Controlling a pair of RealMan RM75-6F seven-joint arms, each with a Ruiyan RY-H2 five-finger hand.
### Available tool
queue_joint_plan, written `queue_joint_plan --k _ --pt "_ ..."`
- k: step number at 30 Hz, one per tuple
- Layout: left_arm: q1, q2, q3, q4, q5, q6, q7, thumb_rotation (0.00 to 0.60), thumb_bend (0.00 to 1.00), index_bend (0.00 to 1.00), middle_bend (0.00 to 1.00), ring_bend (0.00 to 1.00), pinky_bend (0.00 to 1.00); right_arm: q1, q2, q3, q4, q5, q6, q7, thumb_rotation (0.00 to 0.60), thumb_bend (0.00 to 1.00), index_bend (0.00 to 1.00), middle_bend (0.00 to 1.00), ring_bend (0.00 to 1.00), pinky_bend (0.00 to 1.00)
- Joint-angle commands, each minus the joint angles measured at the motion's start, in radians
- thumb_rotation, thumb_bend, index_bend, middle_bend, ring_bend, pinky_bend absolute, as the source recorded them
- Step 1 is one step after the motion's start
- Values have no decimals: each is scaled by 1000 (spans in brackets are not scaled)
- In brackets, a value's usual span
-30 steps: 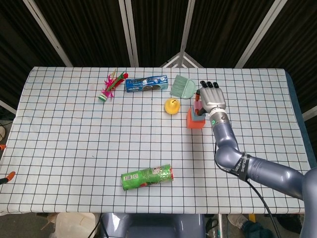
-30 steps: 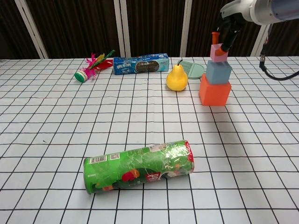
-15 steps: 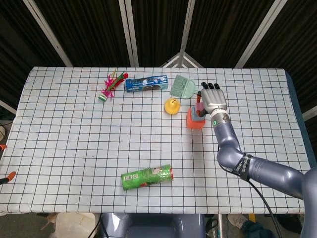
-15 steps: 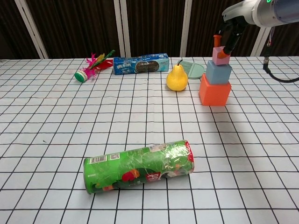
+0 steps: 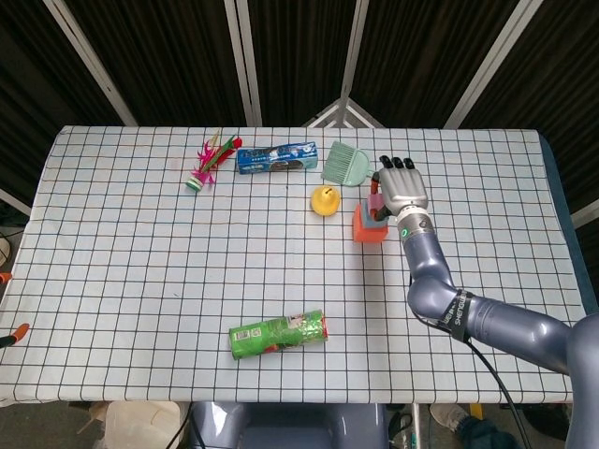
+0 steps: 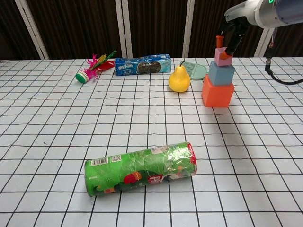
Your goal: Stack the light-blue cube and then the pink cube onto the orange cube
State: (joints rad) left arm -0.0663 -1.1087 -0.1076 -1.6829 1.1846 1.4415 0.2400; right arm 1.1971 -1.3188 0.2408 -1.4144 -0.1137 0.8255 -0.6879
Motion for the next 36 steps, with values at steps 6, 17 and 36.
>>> queue_joint_plan --k 6,17,36 --pt "0 -1 0 -1 0 0 3 600 206 219 13 0 18 3 4 -7 0 2 -2 1 600 385 514 95 64 0" --pt "0 -1 0 -1 1 0 1 600 206 219 13 0 18 6 13 -12 -18 -9 2 9 600 386 514 94 64 0" --pt "0 0 0 0 1 0 -2 600 206 219 13 0 18 12 5 -16 -9 -11 9 17 600 346 514 94 64 0"
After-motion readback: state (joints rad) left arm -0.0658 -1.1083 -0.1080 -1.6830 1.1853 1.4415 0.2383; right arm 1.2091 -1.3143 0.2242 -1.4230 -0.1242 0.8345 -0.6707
